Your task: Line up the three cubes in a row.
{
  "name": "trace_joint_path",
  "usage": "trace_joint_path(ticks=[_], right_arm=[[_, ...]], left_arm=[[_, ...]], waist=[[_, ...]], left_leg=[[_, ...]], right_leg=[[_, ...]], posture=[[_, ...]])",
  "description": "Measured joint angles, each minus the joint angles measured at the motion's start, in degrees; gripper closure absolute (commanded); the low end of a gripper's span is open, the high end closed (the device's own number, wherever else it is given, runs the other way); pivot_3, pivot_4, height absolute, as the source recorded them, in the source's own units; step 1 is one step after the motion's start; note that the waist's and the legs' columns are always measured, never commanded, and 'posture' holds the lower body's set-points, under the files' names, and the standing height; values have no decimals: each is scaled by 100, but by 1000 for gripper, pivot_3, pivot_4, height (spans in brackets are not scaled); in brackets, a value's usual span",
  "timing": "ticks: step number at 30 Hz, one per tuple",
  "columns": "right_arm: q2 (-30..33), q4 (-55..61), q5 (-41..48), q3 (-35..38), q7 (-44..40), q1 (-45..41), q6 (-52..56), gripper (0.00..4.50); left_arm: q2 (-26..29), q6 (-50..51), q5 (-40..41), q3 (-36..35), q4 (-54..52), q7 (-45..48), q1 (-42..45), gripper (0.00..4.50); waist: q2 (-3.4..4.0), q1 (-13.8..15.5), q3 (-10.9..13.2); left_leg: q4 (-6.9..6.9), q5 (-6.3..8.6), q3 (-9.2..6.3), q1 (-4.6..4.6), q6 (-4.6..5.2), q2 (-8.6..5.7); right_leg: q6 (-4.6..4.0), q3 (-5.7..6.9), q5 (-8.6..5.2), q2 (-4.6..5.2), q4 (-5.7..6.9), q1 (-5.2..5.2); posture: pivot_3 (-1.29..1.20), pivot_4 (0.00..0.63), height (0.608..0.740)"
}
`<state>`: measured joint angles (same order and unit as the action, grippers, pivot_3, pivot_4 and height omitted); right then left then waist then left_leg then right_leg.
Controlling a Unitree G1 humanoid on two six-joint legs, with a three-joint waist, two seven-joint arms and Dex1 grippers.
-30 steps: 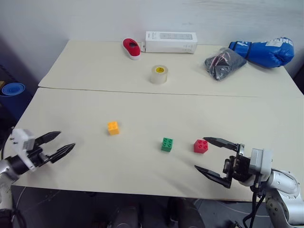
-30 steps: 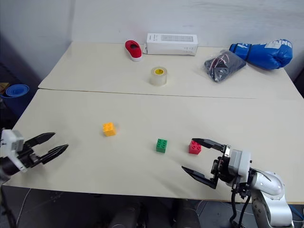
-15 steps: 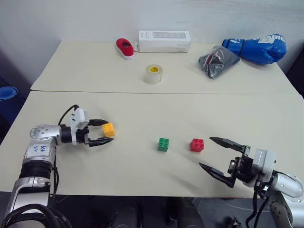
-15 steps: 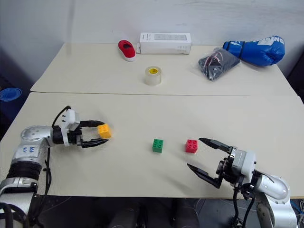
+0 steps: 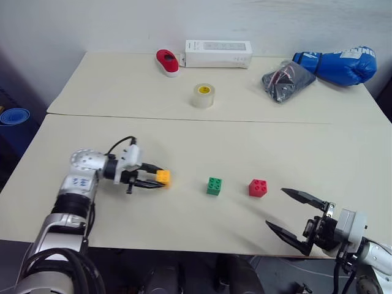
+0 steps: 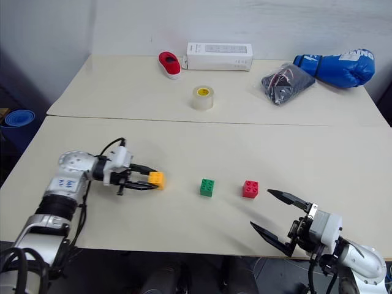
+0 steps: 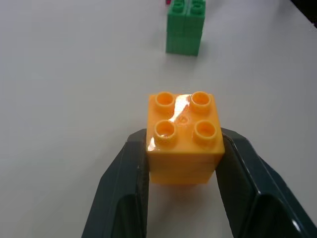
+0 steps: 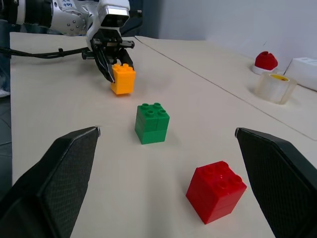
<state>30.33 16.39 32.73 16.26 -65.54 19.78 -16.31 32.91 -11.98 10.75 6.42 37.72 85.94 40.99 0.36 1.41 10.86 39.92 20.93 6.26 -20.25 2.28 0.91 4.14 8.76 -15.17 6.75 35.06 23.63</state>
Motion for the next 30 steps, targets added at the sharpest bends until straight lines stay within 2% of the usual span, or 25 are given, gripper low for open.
trace_joint_path(ticks=[8,19,21,28,30], right_arm=[[8,-64,-2,-8,39,50,19,0],[52,151,-36,-87,382,-167,318,0],[87,151,-57,-100,398,-281,407,0],[302,153,-55,-203,431,-637,769,0],[403,169,-22,-198,413,-704,859,0]], left_arm=[[-232,-281,-188,217,596,2,293,3014],[-74,-301,-213,264,546,3,273,3014],[-45,-295,-203,261,526,2,247,2282],[39,-512,-363,233,597,-210,73,145],[166,-523,-312,105,542,-205,-21,68]], waist=[[0,-23,0],[1,-29,0],[1,-38,0],[0,-9,0],[0,-14,0]], left_leg=[[3,2,4,1,-2,8],[3,3,2,3,-2,9],[3,3,3,4,-2,11],[7,3,1,-2,1,6],[7,4,0,-3,2,8]], right_leg=[[-2,0,-1,-8,1,1],[-2,-1,-1,-6,1,1],[-2,-1,-1,-6,1,1],[-2,0,-1,-1,1,3],[-2,0,-1,0,0,3]], posture=[[0,150,740],[0,150,740],[0,150,740],[0,150,740],[0,150,740]])
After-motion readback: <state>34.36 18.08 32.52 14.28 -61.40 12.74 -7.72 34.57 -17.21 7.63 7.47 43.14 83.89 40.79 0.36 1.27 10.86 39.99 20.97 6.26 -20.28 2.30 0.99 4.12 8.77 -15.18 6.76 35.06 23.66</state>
